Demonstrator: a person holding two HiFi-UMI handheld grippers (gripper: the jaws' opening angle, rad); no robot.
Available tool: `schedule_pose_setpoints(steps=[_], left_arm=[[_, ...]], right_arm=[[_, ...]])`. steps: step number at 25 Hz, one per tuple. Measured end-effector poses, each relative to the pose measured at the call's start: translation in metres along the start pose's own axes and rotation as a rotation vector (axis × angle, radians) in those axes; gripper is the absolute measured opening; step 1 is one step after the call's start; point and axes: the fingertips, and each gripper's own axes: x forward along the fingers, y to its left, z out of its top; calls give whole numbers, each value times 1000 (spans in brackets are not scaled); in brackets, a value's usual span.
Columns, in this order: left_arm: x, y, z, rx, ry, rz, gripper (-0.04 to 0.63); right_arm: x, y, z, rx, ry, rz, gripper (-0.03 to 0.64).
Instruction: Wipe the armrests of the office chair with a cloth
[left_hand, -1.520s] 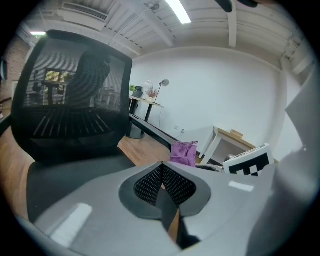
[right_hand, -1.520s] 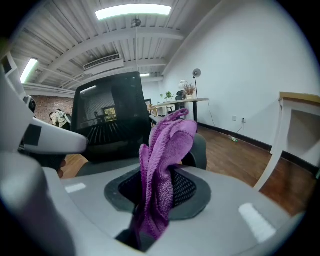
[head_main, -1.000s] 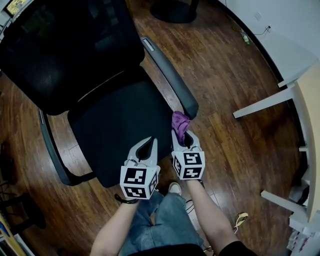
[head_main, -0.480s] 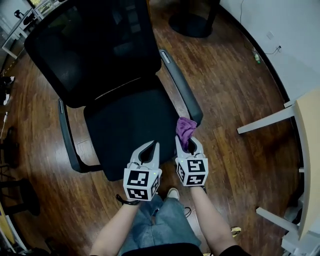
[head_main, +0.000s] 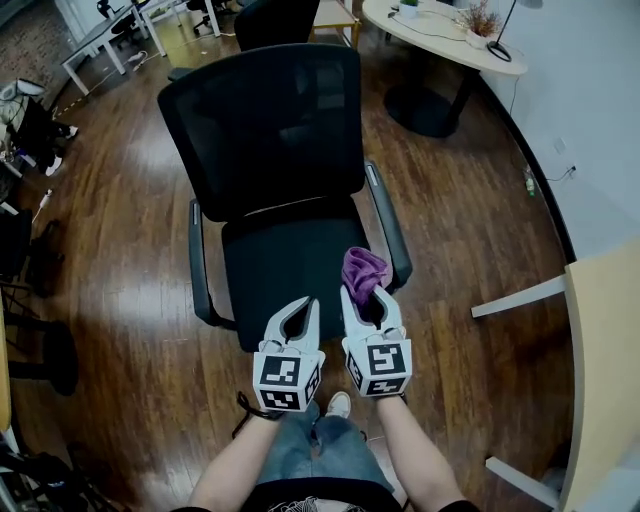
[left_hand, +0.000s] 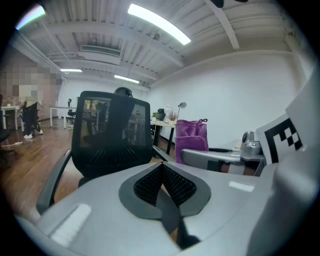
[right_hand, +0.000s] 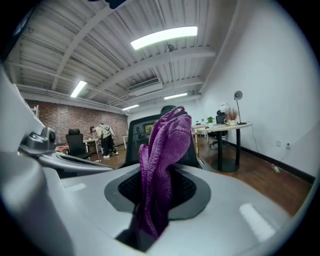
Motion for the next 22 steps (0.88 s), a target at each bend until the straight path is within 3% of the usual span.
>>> schedule_pose_setpoints(steps=[6,22], left_arm=[[-31,12,40,-15,-93,74,5],[-68,47,60,-62,-164,154,5]], right_arm=[[-14,44,48,-32,-72,90,98],[0,104,64,-64,-85,228,98]])
